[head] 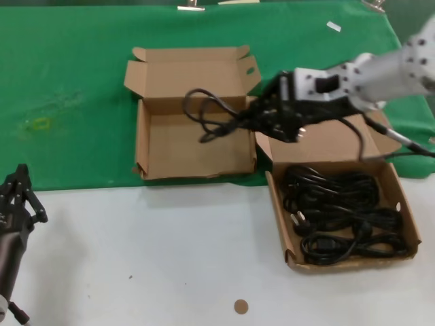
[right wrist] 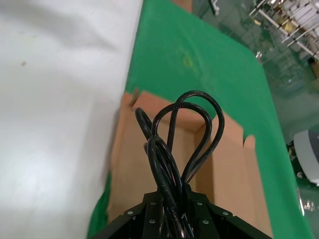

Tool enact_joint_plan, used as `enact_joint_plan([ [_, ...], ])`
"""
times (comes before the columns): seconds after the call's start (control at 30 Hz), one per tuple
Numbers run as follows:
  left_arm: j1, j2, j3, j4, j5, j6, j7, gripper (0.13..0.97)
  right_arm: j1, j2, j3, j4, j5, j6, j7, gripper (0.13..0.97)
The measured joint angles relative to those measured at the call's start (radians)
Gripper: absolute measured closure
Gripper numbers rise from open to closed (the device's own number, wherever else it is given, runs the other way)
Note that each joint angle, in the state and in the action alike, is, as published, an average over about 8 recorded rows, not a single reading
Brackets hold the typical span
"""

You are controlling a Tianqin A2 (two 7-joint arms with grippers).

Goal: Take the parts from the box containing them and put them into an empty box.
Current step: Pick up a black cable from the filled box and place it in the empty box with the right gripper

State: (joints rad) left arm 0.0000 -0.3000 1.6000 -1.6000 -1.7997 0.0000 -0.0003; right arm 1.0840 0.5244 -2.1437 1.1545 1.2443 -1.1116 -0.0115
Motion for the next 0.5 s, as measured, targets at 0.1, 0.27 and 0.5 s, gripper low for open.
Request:
enact_joint_plan([
  [0.1,0.0,0.0,0.0,0.0,0.0,0.0,0.0,0.953,0.031,-0.055,-0.014,-0.059,-0.01,0.022,-0.012,0.875],
  [0.27,0.0,0.0,0.0,0.0,0.0,0.0,0.0,0.953,0.072,-0.138,-0.033,-0.167,-0.018,0.058,-0.043,0.875],
  [0.5,0.0,0.0,0.0,0.0,0.0,0.0,0.0,0.953,0.118,-0.24,-0.048,-0.328,-0.013,0.106,-0.104,0.875],
])
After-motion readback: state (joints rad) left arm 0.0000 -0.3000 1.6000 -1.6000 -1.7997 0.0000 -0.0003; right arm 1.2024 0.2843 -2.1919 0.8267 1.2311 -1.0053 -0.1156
